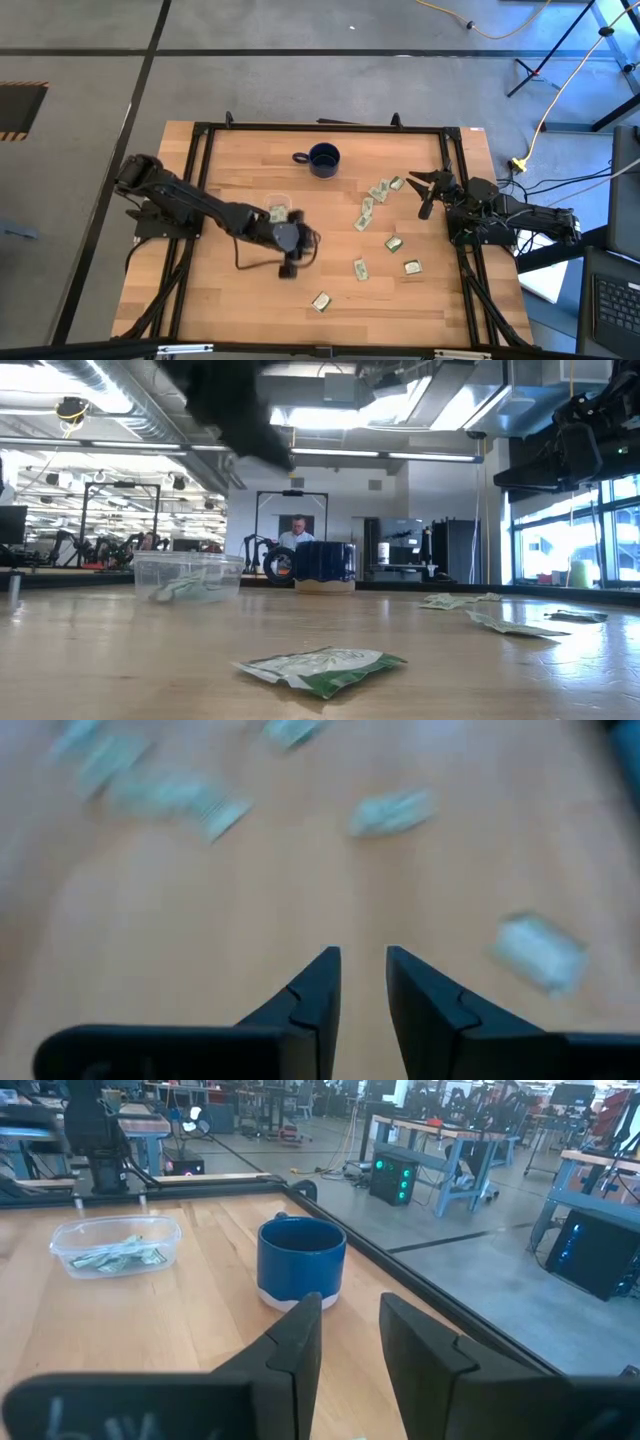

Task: Pick and place Stevia / Truvia into bins
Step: Put the green stevia packet into the transparent container

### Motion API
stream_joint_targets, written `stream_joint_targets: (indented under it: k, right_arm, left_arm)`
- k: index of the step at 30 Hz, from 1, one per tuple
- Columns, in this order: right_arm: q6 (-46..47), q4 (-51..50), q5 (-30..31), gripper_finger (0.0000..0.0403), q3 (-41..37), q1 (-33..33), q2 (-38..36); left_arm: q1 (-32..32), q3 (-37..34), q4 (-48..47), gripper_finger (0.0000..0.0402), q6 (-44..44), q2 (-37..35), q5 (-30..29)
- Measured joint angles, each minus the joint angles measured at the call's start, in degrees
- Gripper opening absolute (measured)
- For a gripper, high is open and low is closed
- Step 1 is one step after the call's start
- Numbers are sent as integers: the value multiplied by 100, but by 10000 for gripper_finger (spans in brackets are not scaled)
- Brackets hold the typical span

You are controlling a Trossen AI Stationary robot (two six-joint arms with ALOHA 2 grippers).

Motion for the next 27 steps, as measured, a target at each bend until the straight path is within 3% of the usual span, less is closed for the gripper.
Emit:
stream_joint_targets:
  k: [4,17,27]
  right_arm:
    - [4,0,0,108,0,2,0]
    - [5,0,0,108,0,2,0]
    - [7,3,0,108,0,2,0]
  left_arm:
    - [-219,36,835,81,437,378,421]
    - [-480,2138,-980,83,1210,2349,841]
    - [-740,2279,-843,65,976,2819,850]
